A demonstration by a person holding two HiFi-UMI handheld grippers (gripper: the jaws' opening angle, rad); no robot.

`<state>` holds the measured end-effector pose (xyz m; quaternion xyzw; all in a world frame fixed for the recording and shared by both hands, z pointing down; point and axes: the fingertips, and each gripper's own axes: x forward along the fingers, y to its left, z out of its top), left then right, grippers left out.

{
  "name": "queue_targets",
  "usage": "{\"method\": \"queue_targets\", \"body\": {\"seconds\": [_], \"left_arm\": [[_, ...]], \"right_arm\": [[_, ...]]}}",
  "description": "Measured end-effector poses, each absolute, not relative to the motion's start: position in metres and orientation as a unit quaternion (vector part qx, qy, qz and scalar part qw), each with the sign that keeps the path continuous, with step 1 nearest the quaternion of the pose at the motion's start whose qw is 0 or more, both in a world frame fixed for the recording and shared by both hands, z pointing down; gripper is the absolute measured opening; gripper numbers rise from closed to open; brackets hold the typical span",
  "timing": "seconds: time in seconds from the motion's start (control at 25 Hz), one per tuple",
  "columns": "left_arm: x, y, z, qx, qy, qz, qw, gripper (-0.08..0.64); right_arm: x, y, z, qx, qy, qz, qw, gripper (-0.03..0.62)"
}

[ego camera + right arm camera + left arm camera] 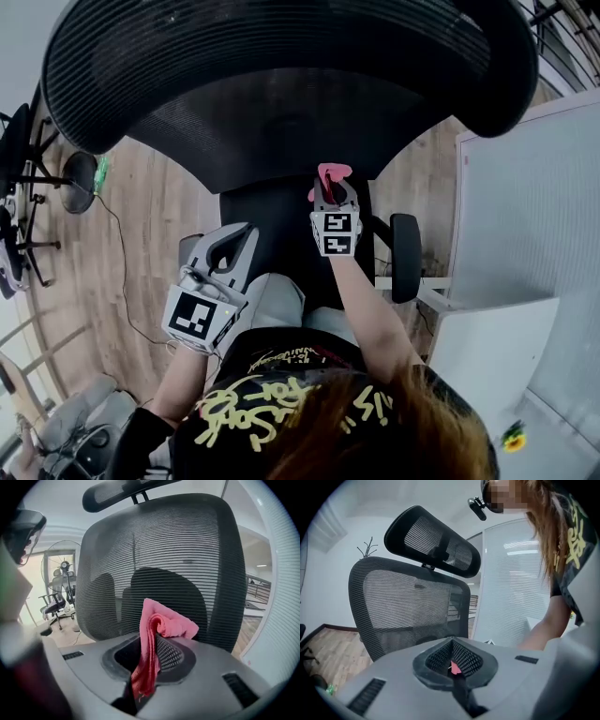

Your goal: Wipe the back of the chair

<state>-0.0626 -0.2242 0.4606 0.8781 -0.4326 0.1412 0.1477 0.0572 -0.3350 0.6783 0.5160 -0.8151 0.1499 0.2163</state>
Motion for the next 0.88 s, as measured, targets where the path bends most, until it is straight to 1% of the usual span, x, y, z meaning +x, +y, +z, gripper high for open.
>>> {"method": "queue_targets", "body": {"seconds": [0.2, 0.52, 0.88], "left_arm": [[-0.072, -0.229, 0.459, 0.877, -0.438, 0.132, 0.146, -0.011], [-0.081, -0.236, 0.459, 0.875, -0.443, 0.128, 0.147, -0.011], [-0.090, -0.237, 0.459, 0.868, -0.452, 0.135, 0.154, -0.011]], "right_arm": [[0.031, -0.331, 0.679, 0.495, -0.825, 0.157, 0.223, 0.061], [0.008, -0.330, 0.683, 0.490, -0.831, 0.164, 0.206, 0.061], [-0.048, -0.314, 0.682, 0.426, -0.860, 0.171, 0.220, 0.061]]}}
